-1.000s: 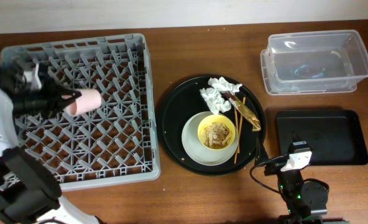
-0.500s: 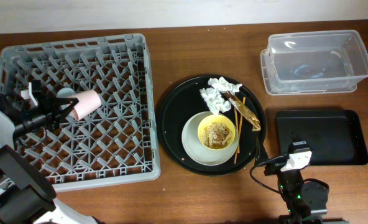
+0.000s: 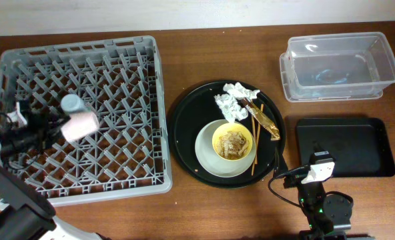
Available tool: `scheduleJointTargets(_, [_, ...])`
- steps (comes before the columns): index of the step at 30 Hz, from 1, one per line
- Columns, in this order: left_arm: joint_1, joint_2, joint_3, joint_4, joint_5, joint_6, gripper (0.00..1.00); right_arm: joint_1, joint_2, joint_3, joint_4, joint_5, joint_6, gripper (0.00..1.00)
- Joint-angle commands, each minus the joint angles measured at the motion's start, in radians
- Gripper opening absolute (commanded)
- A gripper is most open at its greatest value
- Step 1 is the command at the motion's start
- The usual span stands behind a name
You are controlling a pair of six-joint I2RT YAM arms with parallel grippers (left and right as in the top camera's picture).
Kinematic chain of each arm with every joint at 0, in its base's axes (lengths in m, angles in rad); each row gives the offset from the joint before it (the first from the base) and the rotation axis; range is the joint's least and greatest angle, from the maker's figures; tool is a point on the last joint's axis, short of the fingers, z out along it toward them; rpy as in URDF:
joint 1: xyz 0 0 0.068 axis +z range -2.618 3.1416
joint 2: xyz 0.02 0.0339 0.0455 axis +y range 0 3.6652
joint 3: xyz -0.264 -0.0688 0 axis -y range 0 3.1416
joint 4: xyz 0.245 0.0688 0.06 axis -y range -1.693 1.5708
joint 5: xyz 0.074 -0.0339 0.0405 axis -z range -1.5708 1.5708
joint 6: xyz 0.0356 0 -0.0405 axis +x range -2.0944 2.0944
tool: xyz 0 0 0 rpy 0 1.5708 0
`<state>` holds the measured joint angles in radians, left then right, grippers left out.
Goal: Sort waste into correct bins and load items into the dishwasher rack
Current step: 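Lower the pink cup into the rack and open the left gripper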
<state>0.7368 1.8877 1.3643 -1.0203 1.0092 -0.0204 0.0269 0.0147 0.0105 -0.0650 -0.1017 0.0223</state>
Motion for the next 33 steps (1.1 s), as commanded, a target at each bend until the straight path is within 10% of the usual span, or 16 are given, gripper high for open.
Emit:
scheduleJointTargets(1, [0.001, 0.014, -0.014, -0.008, -0.196, 0.006, 0.24, 0.005, -0.008, -0.005, -0.006, 0.008, 0.0, 0.99])
scheduleJointTargets(22, [0.058, 0.014, 0.339, -0.291, -0.457, -0.071, 0.46, 0.005, -0.008, -0.005, -0.006, 0.008, 0.0, 0.99])
scheduleJointTargets(26, [0.034, 0.013, 0.467, -0.409, -0.449, -0.056, 0.0, 0.005, -0.008, -0.005, -0.006, 0.008, 0.0, 0.99])
scheduleJointTargets(33, [-0.221, 0.01, 0.489, -0.422, -0.627, -0.012, 0.0, 0.005, -0.008, -0.005, -0.007, 0.008, 0.0, 0.99])
